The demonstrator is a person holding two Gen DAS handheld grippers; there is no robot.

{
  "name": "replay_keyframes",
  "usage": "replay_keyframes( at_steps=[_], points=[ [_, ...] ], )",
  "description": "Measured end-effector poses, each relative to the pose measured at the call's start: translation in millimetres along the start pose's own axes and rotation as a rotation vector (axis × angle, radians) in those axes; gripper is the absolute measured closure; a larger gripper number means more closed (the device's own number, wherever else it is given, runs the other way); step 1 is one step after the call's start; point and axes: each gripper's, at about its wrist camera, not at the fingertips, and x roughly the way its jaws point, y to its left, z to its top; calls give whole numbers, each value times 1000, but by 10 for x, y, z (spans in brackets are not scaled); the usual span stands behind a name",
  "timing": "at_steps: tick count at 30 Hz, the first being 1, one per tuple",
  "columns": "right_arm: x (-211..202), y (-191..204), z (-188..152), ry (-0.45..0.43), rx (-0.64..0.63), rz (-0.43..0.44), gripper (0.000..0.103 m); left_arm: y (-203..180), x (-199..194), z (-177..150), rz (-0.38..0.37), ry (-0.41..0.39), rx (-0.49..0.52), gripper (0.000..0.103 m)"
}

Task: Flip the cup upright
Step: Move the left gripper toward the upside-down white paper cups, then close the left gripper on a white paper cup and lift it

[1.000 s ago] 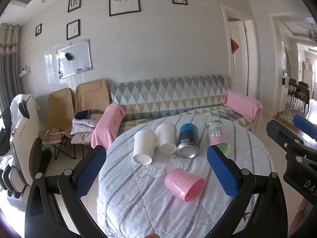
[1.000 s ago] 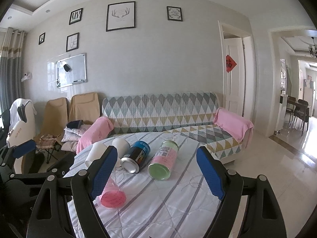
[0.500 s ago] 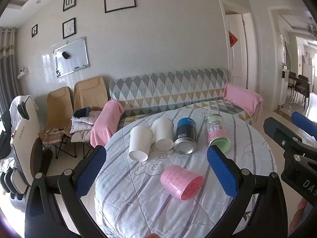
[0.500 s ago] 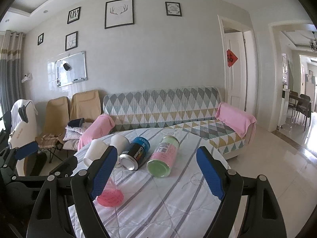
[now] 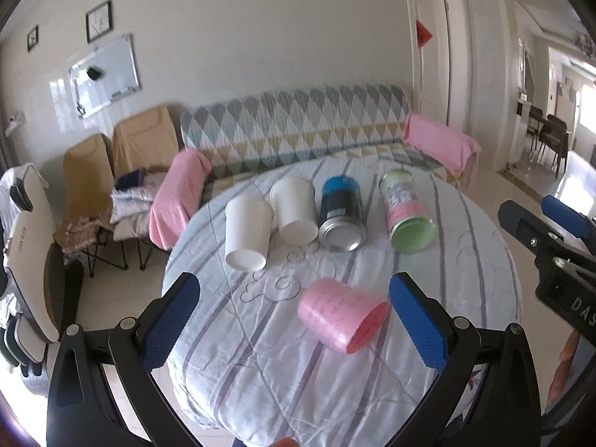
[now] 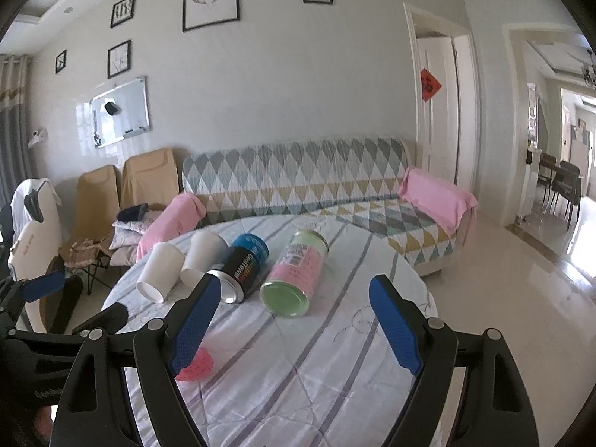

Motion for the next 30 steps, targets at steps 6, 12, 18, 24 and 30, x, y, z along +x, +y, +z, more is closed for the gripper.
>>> replay_keyframes(
  at_steps=[6,12,18,24,30],
  points=[
    [220,32,11,50,-14,1,20,247,272,78,-2,91,-47,0],
    [509,154,110,89,-52,15,20,395,584,287,9,159,-45,0],
    [878,338,268,131,-109,33,20,547,1052,493,8,268,-62,0],
    [1227,502,369,166,-136,64,20,759,1543,585,52,361,-110,0],
    [1450,606,370,182,-157,88,20,859,1976,560,33,436,-148,0]
  ],
)
